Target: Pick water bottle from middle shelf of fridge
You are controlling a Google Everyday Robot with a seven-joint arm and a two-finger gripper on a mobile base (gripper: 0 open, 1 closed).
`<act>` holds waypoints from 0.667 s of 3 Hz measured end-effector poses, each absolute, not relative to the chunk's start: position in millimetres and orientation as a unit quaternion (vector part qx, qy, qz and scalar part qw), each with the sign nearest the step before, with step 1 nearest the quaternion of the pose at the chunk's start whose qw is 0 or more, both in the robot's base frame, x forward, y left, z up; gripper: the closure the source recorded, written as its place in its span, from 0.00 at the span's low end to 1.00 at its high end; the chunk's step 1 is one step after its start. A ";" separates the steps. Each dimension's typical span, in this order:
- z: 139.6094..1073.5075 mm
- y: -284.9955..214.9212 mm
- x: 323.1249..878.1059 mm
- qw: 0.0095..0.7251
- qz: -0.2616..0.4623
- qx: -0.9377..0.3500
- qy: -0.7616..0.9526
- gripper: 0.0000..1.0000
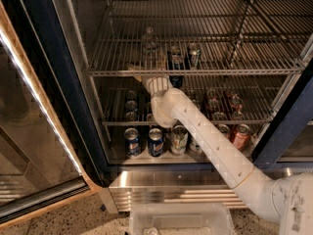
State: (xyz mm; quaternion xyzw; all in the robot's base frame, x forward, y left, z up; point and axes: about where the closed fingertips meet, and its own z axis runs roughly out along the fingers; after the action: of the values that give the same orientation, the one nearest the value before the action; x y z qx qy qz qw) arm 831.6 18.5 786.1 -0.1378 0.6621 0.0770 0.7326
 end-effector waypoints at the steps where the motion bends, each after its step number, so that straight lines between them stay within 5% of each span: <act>1: 781.8 15.2 865.0 0.728 0.062 -0.134 0.670 0.26; 2: 781.3 13.8 870.4 0.728 0.057 -0.131 0.670 0.26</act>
Offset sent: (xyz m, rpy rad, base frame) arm 0.0307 -0.0078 -0.0045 -0.0138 0.0115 -0.0349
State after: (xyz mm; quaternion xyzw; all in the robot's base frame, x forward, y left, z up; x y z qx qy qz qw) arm 870.4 13.8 781.3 -0.1310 0.6700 0.0574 0.7285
